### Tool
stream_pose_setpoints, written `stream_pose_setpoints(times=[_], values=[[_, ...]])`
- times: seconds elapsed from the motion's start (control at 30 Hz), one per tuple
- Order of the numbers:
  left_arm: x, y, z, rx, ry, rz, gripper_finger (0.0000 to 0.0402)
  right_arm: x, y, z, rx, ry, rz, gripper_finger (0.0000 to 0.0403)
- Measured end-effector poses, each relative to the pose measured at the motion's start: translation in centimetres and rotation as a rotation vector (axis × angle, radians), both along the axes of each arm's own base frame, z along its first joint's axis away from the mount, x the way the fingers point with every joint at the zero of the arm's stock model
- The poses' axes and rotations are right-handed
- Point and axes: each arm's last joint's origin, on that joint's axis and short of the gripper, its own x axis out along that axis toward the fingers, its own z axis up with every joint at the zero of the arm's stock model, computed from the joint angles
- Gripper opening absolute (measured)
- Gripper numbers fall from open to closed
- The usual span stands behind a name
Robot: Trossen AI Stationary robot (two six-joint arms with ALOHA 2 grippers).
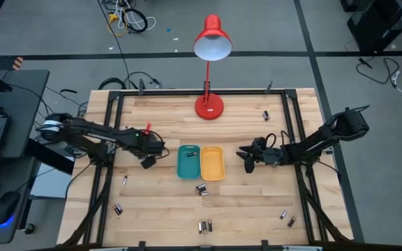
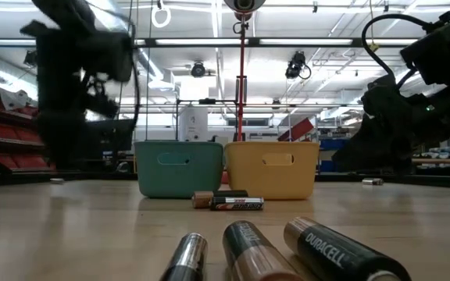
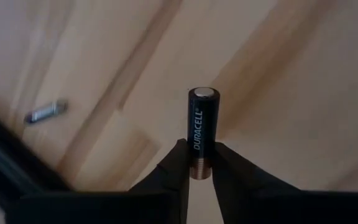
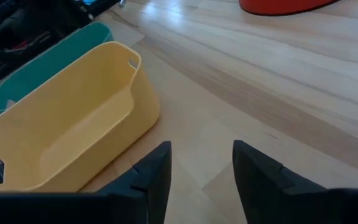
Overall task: Sort batteries
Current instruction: Put the black battery into the blue bin
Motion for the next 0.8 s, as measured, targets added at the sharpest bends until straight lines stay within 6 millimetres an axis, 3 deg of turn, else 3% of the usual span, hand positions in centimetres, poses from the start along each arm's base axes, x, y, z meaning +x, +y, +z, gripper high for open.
stream_pose_setpoints(times=[0.1,0.23,0.37,0.5,0.8], values=[[0.7,-0.4,2.6,0.016,-0.154,-0.012,0.006,0.0,0.0,0.0,-0.002,0.001,0.001,0.0154],[3.2,-1.4,5.7,0.031,-0.529,-0.075,0.006,0.0,0.0,0.0,-0.017,0.006,0.008,0.0153],[5.9,-2.7,6.9,0.042,-0.792,-0.198,0.006,0.0,-0.1,0.1,-0.029,0.006,0.01,0.0153],[7.6,-3.7,6.4,0.041,-0.871,-0.26,0.0061,0.0,-0.1,0.1,-0.026,0.004,0.009,0.0153],[9.3,-4.6,3.1,0.046,-0.764,-0.3,0.007,0.1,-0.1,0.1,-0.025,-0.001,0.018,0.0151]])
